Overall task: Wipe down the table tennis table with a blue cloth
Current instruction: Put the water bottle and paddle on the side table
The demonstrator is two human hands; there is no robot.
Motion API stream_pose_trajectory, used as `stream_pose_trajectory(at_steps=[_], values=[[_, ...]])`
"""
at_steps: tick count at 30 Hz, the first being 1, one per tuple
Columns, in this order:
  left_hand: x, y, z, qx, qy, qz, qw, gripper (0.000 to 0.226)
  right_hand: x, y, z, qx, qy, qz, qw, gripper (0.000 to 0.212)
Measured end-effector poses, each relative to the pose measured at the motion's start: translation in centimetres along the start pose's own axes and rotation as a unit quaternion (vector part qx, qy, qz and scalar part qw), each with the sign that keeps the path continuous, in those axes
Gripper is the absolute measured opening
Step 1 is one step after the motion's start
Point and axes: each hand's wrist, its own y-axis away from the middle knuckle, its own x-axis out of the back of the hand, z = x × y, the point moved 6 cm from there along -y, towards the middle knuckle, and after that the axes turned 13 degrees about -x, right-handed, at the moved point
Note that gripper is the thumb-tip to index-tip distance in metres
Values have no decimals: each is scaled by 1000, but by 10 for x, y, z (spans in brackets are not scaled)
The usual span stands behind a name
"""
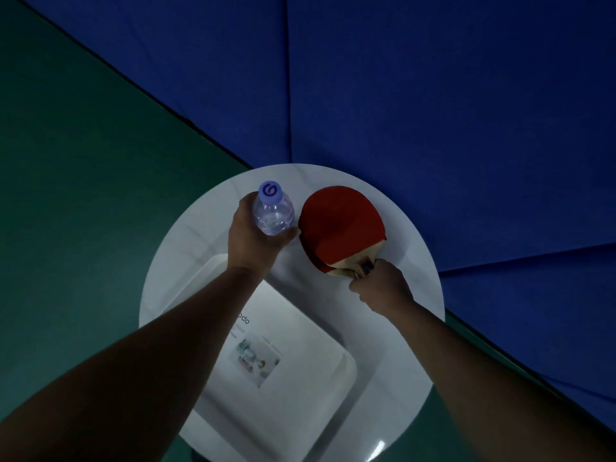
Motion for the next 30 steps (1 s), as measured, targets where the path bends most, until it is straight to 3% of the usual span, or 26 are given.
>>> stream_pose_trajectory(at_steps=[17, 22, 30], values=[[-14, 0, -6, 33, 5, 7, 999, 87, 2, -15, -8, 44, 102, 102, 989, 33], [-16, 3, -6, 34, -2, 9, 999, 88, -1, -7, 0, 55, 74, 125, 988, 39], [-9, 15, -7, 65, 9, -16, 998, 108, 2, 7, 8, 90, 60, 120, 987, 48]])
